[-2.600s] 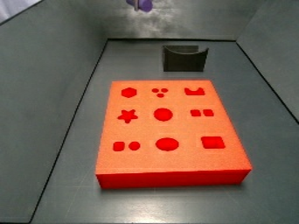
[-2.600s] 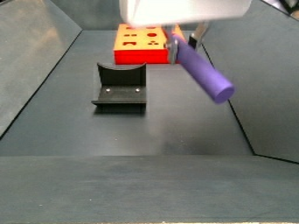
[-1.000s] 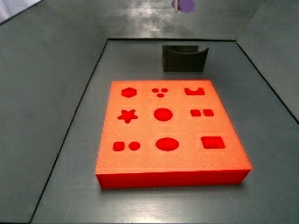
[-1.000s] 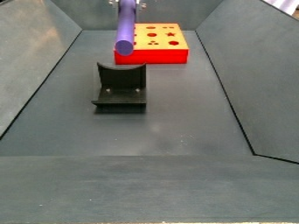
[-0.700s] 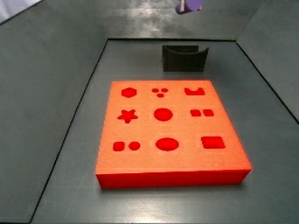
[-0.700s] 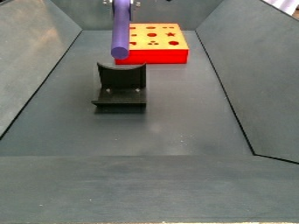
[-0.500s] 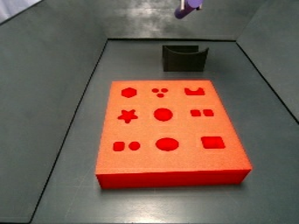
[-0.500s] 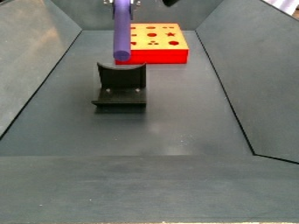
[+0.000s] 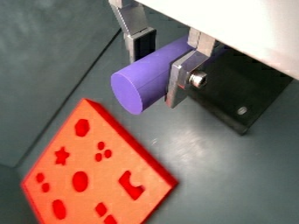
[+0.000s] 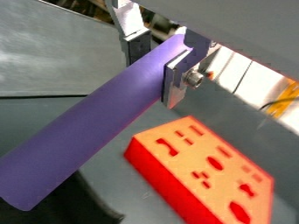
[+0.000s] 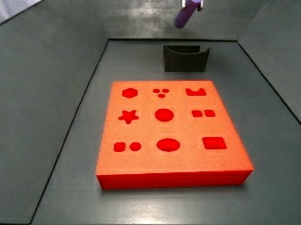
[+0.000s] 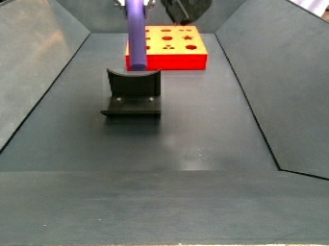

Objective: Pick up the round object. Move up. Place the round object on the fixture. Regrasp the round object. Move to above the board. Insert the round object.
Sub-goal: Place the round object on the fixture.

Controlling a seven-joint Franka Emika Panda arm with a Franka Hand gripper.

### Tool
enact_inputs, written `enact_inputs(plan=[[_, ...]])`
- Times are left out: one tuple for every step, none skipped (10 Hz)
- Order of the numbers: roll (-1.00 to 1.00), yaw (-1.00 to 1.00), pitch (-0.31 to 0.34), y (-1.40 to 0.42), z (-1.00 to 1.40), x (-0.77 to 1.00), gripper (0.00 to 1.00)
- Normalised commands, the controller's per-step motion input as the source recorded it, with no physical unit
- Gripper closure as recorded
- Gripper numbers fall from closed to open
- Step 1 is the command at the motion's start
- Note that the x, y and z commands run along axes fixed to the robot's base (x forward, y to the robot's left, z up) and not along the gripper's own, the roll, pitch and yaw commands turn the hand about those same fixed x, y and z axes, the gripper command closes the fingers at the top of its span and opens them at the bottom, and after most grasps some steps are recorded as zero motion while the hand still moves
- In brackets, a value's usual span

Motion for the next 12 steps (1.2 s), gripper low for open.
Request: enact_inputs(plan=[[-0.92,-0.25,0.164,0.05,-0.02,0.09,1.00],[-0.74,-0.25,0.114,0.05,-0.02,0.09,1.00],[-0.50,-0.24,0.054,0.05,-0.02,0.09,1.00],[-0.28,-0.21,0.004,0.04,-0.01,0.08,1.00],[-0.21,-0.19,-0.015,0.03,-0.01,0.07,1.00],[-0.21,-0.03,-0.102,0.03,-1.00,0.09,1.00],[-0.21,-0.01,-0.116,0.03,-1.00,0.09,1.00],[-0.17,0.01,-0.108,0.03,-1.00,0.10,1.00],[-0.13,0.03,-0.085,0.03,-1.00,0.11,1.00],[-0.09,0.04,-0.057,0.03,-1.00,0.12,1.00],[-0.07,0.04,-0.036,0.03,-0.93,0.12,1.00],[-0.07,0.04,-0.022,0.03,-0.81,0.11,1.00]])
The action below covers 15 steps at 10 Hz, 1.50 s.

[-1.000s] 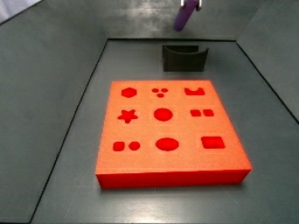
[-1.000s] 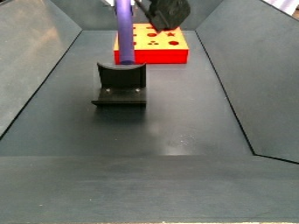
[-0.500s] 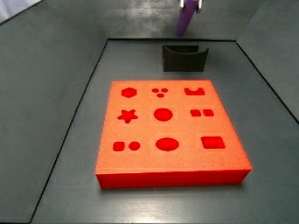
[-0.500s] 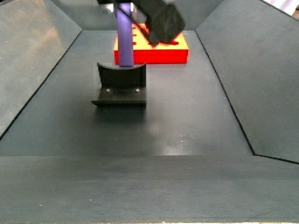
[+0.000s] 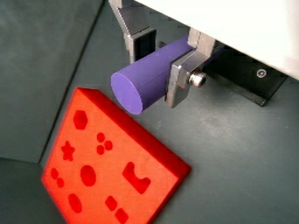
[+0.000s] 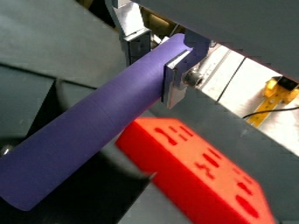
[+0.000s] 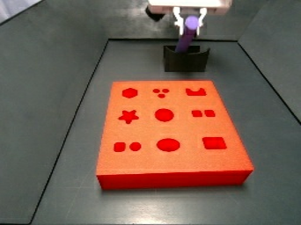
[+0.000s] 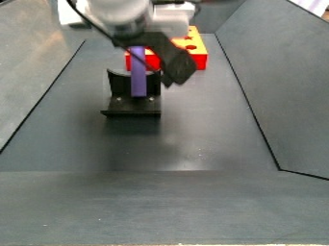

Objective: Pick up the round object. Move up. Place the round object on the fixture. Regrasp the round object. Move to above the board. Insert the round object.
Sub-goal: Place the round object on the fixture, then regrasp the round object.

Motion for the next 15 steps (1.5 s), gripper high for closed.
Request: enact_inputs(plan=[[-0.06,0.03,-0.005,0.01,-0.53,0.08,1.00],[-0.06,0.01,0.007,0.01,-0.37,0.07,1.00],[-0.05,0.00,0.006,0.00,-0.22,0.07,1.00],[0.00,0.00,0.000,0.00,0.00,0.00,0.00],[0.04,0.00,0.051,0.00,1.00,0.00,0.00],[0.04,0.01,0.052,0.00,1.00,0.00,0.00],[0.05,0.00,0.059,0.00,1.00,-0.01,0.00],[0.06,-0.01,0.063,0.00,1.00,-0.03,0.00],[0.05,-0.02,0.068,0.01,1.00,-0.03,0.00],[0.04,-0.03,0.077,0.01,0.92,-0.03,0.00],[0.03,-0.04,0.071,0.01,0.67,-0.02,0.00],[0.03,-0.04,0.065,0.02,0.48,-0.02,0.00],[0.03,-0.04,0.065,0.01,0.28,-0.02,0.00],[1.00,0.00,0.071,-0.68,0.90,0.16,0.00],[1.00,0.00,0.070,-0.66,0.80,0.16,0.00]])
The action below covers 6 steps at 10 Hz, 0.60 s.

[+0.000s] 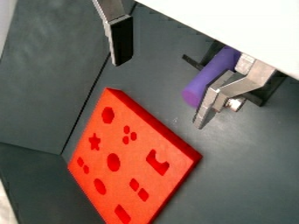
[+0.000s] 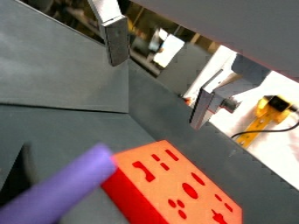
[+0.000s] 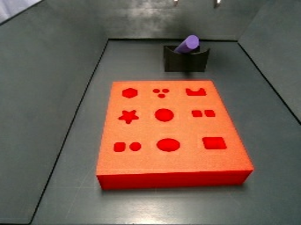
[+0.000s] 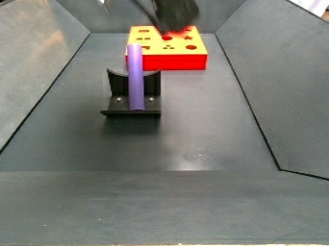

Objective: Pick up the round object. Move up. Place the round object on the fixture. Regrasp the round object. Move to above the board. Insert the round object.
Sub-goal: Regrasp the round object.

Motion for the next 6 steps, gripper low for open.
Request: enact_inputs(plan=[[1.00,0.00,0.067,-0.54,0.67,0.10,0.00],[1.00,-0.01,0.061,-0.28,0.42,0.01,0.00],[1.00,-0.01,0.059,-0.10,0.21,-0.02,0.00],[1.00,-0.01,0.057,-0.06,0.09,-0.01,0.00],[1.00,-0.01,0.055,-0.05,0.02,0.00,0.00],[1.00,-0.01,0.053,-0.03,0.03,-0.01,0.00]])
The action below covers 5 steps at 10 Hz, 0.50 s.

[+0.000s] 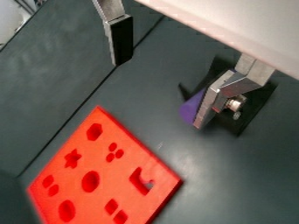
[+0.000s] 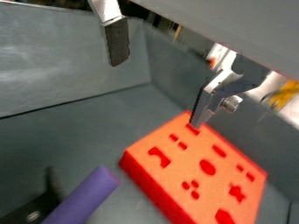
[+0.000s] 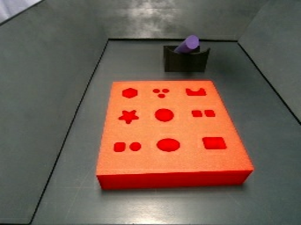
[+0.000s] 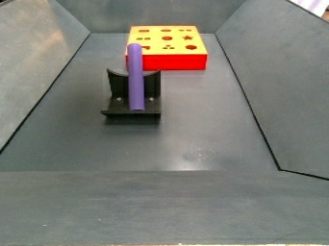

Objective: Pick up the round object. Move up. Place the round object on the fixture. Regrasp the round object. Move to above the board. Insert the round object.
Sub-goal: Regrasp the round object.

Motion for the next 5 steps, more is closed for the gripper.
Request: enact_inputs(plan=[[1.00,-0.01,0.049,-0.03,0.00,-0.01,0.00],[1.00,-0.01,0.047,-0.03,0.00,-0.01,0.00],[1.00,-0.01,0.044,-0.02,0.01,-0.01,0.00],[1.00,-0.01,0.041,-0.02,0.01,0.00,0.00],[1.00,-0.01,0.039,-0.02,0.01,0.00,0.00]])
